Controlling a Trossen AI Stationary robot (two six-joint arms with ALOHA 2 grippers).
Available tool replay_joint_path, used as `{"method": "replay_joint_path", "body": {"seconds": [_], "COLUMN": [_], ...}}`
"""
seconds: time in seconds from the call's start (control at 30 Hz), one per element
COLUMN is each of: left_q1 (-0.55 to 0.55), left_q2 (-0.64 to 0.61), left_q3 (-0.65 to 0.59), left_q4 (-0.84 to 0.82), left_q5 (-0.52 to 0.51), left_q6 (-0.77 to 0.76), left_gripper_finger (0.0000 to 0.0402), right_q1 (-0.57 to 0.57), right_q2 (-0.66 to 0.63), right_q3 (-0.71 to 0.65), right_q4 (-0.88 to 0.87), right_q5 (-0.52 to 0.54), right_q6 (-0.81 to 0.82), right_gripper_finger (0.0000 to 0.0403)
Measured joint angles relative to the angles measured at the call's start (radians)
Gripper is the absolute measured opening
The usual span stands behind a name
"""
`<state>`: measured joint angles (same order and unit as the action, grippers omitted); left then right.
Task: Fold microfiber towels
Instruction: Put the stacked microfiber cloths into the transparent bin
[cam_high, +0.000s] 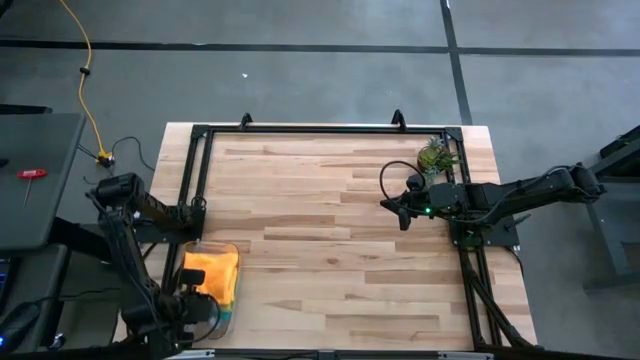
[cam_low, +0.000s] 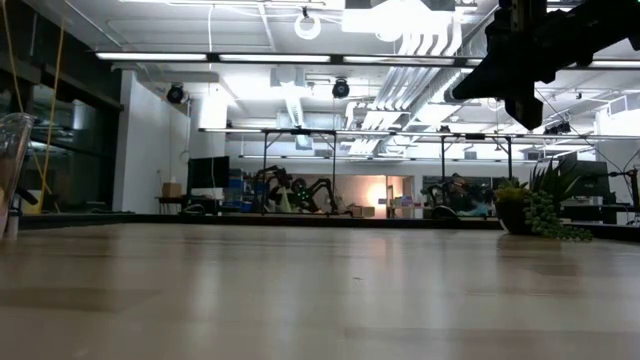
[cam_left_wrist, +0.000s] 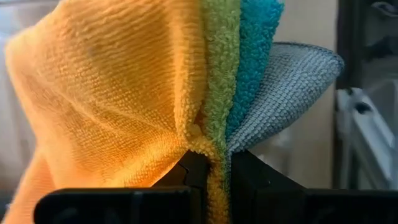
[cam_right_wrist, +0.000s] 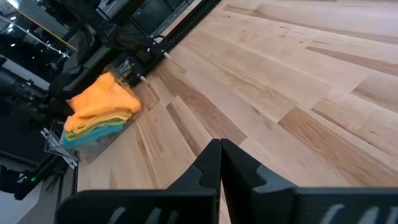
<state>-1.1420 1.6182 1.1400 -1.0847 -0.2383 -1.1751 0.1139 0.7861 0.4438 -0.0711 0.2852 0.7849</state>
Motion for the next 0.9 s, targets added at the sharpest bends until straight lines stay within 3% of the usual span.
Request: {"method": "replay_joint_path", "body": {"seconds": [0.27, 0.57, 0.9], "left_q1": [-0.005, -0.006, -0.004], "left_q2": [0.045, 0.067, 0.067], "left_q3": [0.0, 0.0, 0.0], "left_q4": [0.07, 0.109, 0.113], "left_q5": [0.068, 0.089, 0.101], "left_q6": [0.007, 0.053, 0.029], "left_gripper_finger": [0.0023, 0.0055, 0.0128], "right_q1": [0.0, 0.0, 0.0], "right_q2": [0.0, 0.0, 0.0], "right_q3": [0.0, 0.0, 0.0], "right_q4": [0.0, 0.0, 0.0], "right_q5": [0.0, 0.0, 0.0], "right_q6": [-0.006, -0.002, 0.0], "right_gripper_finger": [0.0, 0.0, 0.0]}}
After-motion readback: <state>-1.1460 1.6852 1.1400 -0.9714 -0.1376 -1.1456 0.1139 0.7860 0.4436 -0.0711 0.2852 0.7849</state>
